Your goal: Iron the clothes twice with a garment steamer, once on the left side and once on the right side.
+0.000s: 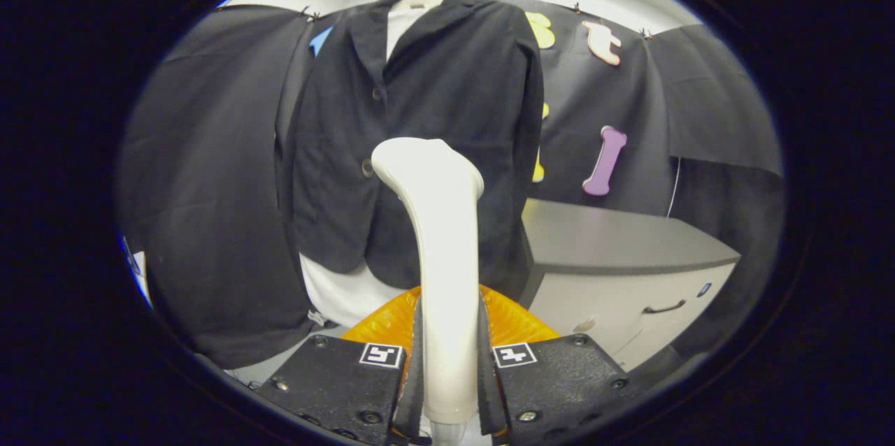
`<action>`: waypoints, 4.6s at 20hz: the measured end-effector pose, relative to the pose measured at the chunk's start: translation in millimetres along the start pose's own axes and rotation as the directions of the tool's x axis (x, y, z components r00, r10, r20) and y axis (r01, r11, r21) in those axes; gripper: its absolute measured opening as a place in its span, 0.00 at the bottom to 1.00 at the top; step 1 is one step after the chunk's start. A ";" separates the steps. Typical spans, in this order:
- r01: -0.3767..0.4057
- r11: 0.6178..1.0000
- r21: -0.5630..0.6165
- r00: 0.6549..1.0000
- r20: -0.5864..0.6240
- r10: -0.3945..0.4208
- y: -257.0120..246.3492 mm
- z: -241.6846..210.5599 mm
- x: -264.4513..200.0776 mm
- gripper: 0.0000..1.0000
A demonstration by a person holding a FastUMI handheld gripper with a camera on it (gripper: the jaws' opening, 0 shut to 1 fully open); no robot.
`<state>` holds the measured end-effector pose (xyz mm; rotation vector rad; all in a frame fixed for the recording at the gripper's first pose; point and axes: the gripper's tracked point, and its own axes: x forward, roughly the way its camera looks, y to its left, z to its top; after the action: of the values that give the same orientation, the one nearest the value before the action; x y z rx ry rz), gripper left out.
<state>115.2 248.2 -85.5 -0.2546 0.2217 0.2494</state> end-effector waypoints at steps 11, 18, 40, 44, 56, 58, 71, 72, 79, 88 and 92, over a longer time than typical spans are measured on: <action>-0.096 0.990 -0.100 0.905 0.404 0.128 92.2 186.1 5.5 0.34; -0.060 0.993 -0.101 0.832 0.545 0.105 139.0 272.9 40.7 0.34; 0.118 0.975 -0.190 0.844 0.536 0.002 184.0 272.6 79.0 0.34; 0.112 0.974 -0.196 0.879 0.478 -0.005 179.3 239.8 80.0 0.34; 0.085 0.973 -0.215 0.945 0.328 -0.010 167.4 157.6 64.6 0.34; 0.086 0.973 -0.215 0.952 0.305 -0.016 163.7 145.5 62.0 0.34; 0.057 0.977 -0.204 0.998 0.038 -0.051 143.5 21.4 39.9 0.34; 0.056 0.976 -0.211 0.998 0.021 -0.053 144.7 11.3 38.7 0.34; 0.021 0.957 -0.291 0.994 -0.095 -0.051 160.7 -53.6 35.8 0.34; -0.031 0.944 -0.329 0.961 -0.271 -0.063 158.3 -125.5 34.8 0.34; -0.053 0.970 -0.236 0.950 -0.312 -0.024 156.2 -120.5 18.9 0.34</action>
<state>68.7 365.7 -238.3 -0.5370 0.5101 0.2501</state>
